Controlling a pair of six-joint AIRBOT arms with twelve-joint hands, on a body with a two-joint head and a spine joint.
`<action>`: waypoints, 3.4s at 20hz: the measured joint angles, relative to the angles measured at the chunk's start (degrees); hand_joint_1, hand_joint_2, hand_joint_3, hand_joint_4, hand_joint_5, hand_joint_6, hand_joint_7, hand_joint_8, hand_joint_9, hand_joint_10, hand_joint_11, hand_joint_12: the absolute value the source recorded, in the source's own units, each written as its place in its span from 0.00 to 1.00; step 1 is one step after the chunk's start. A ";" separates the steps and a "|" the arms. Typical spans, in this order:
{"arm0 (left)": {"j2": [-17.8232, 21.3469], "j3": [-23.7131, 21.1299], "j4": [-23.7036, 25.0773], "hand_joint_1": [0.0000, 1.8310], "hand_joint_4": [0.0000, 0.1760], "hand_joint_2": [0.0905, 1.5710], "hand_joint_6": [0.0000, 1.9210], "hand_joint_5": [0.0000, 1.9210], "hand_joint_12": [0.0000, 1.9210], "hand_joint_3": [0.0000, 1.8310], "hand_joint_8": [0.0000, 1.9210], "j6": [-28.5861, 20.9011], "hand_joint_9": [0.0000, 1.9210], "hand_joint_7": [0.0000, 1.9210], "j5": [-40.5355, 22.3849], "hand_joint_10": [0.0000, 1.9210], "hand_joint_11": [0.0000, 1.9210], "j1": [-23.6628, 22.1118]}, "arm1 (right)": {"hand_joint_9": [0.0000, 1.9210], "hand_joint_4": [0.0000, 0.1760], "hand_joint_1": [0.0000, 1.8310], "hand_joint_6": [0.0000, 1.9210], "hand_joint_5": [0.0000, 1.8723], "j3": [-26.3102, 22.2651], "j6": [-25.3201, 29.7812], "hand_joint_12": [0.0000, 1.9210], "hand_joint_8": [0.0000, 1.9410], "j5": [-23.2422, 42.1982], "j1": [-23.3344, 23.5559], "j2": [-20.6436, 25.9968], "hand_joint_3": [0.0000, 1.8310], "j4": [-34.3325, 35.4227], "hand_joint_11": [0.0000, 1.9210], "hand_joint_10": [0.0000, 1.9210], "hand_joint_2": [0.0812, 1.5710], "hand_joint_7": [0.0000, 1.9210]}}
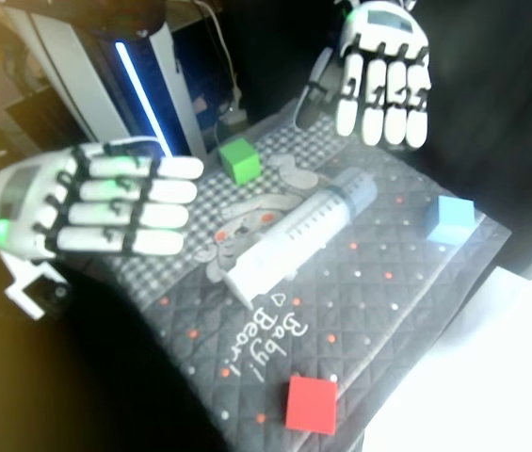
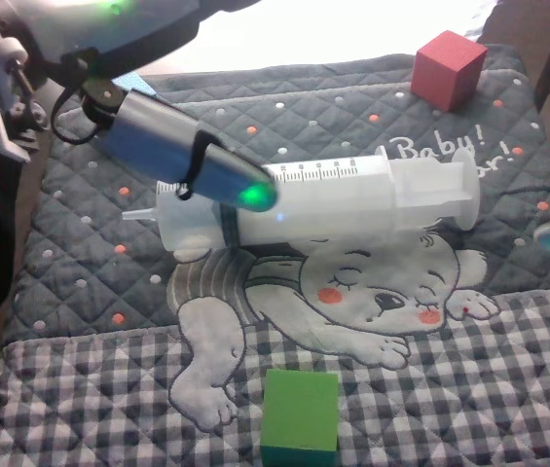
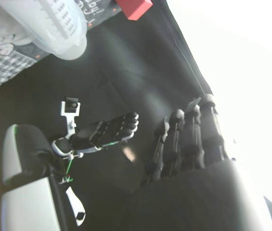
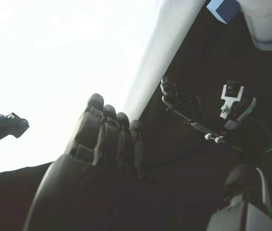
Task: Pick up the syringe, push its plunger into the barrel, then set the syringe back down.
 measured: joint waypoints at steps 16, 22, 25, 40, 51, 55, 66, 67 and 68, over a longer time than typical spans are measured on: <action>-7.04 6.45 14.08 0.21 0.00 0.37 0.00 0.00 0.00 0.01 0.00 -13.86 0.00 0.00 10.14 0.00 0.00 0.09 | 0.06 0.25 0.40 0.00 0.04 0.07 0.02 0.04 0.00 0.09 0.02 -1.03 0.00 0.17 0.05 0.00 0.35 0.05; -11.72 11.43 21.44 0.22 0.00 0.37 0.00 0.00 0.00 0.01 0.00 -23.80 0.00 0.00 11.69 0.00 0.00 0.24 | 0.06 0.28 0.38 0.00 0.03 0.04 0.04 0.02 0.00 0.11 0.02 -1.62 0.01 0.02 0.06 0.00 0.37 0.05; -13.77 13.53 22.29 0.20 0.00 0.37 0.00 0.00 0.00 0.00 0.00 -25.73 0.00 0.00 12.92 0.00 0.00 0.87 | 0.06 0.34 0.37 0.00 0.03 0.07 0.04 0.01 0.00 0.09 0.37 -1.62 0.00 0.28 0.05 0.00 0.36 0.05; -18.34 15.45 26.05 0.22 0.00 0.39 0.00 0.00 0.00 0.00 0.00 -25.88 0.03 0.01 17.68 0.00 0.01 2.80 | 0.05 0.48 0.35 0.00 0.03 0.07 0.02 0.01 0.00 0.02 0.61 -2.27 0.00 0.07 0.05 0.00 0.40 0.04; -22.23 18.64 29.27 0.15 0.00 0.42 0.00 0.00 0.00 0.01 0.00 -25.88 0.04 0.03 21.75 0.00 0.01 3.32 | 0.05 0.49 0.37 0.00 0.02 0.07 0.02 0.01 0.00 0.07 0.61 -2.27 0.00 -0.07 0.04 0.00 0.40 0.04; -23.04 19.54 29.27 0.16 0.00 0.45 0.00 0.00 0.01 0.01 0.01 -25.99 0.05 0.03 23.10 0.01 0.02 4.13 | 0.06 0.37 0.34 0.00 0.03 0.04 0.04 0.01 0.00 -0.09 0.85 -2.32 0.00 -0.13 0.06 0.00 0.39 0.05; -23.21 20.83 25.20 0.82 0.00 0.80 0.71 0.28 0.92 0.00 0.01 -26.73 0.27 0.41 19.91 0.77 0.26 4.22 | 0.06 0.39 0.35 0.00 0.03 0.04 0.04 0.01 0.00 0.04 0.85 -2.38 0.00 -0.20 0.06 0.00 0.41 0.05; -23.02 20.96 24.11 0.79 0.00 0.81 0.82 0.27 1.00 0.00 0.67 -26.47 0.32 0.30 19.82 0.80 0.31 4.22 | 0.06 0.39 0.34 0.00 0.03 0.04 0.04 0.01 0.00 0.07 0.85 -2.38 0.00 -0.20 0.06 0.00 0.41 0.05; -22.97 21.18 24.09 0.79 0.00 0.81 0.82 0.27 1.00 0.00 0.67 -26.47 0.32 0.30 19.69 0.80 0.31 4.09 | 0.06 0.39 0.34 0.00 0.03 0.04 0.04 0.01 0.00 0.04 0.85 -2.38 0.00 -0.17 0.06 0.00 0.41 0.05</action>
